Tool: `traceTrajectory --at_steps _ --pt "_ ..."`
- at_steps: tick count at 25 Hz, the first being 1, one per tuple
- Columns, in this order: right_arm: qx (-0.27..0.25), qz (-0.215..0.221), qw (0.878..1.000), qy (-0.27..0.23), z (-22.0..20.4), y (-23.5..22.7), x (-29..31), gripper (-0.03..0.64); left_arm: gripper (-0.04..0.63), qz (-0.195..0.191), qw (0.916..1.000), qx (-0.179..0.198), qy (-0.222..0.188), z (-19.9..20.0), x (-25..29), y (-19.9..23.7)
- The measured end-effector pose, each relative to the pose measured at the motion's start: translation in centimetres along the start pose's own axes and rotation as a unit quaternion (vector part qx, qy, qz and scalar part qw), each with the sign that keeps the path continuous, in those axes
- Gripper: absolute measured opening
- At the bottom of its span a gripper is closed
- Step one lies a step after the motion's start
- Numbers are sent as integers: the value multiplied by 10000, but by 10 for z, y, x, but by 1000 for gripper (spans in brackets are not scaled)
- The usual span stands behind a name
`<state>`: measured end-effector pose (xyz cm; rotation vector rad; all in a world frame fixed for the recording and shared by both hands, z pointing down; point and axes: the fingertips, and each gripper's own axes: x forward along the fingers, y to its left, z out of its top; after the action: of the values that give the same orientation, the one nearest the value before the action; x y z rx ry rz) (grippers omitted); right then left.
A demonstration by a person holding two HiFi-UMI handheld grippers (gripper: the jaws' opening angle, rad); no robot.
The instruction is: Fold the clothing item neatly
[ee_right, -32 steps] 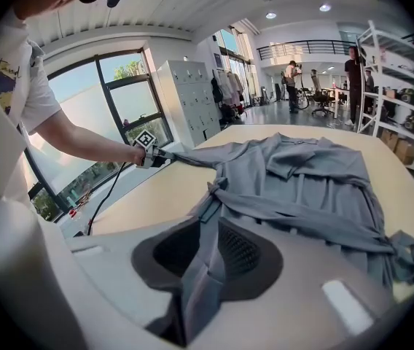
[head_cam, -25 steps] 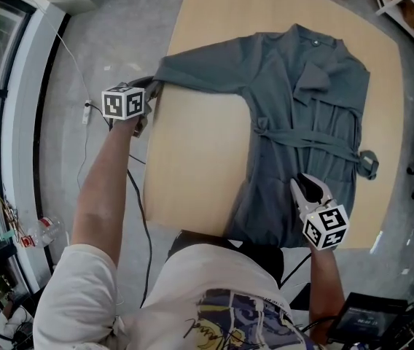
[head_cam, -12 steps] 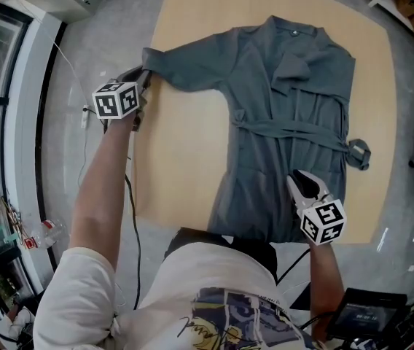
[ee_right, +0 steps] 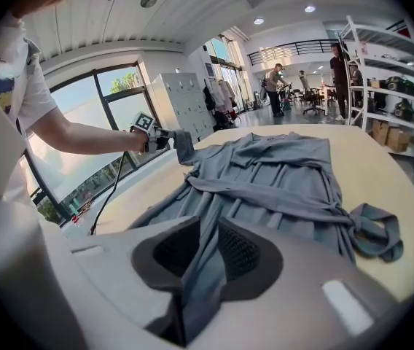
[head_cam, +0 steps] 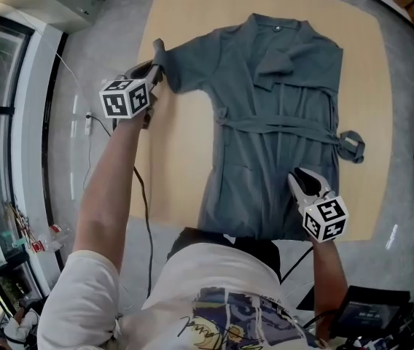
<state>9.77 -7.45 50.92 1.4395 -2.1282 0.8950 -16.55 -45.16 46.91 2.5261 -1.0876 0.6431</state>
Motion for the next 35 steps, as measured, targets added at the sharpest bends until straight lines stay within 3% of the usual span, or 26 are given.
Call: traceTrajectory --at_steps 16,35 --pt "107 95 9999 54 -24 -42 -35 67 17 -545 9980 245 -226 50 48 -137" --pt "282 158 9995 27 -50 -78 -60 67 17 -699 9966 297 -321 63 101 -258"
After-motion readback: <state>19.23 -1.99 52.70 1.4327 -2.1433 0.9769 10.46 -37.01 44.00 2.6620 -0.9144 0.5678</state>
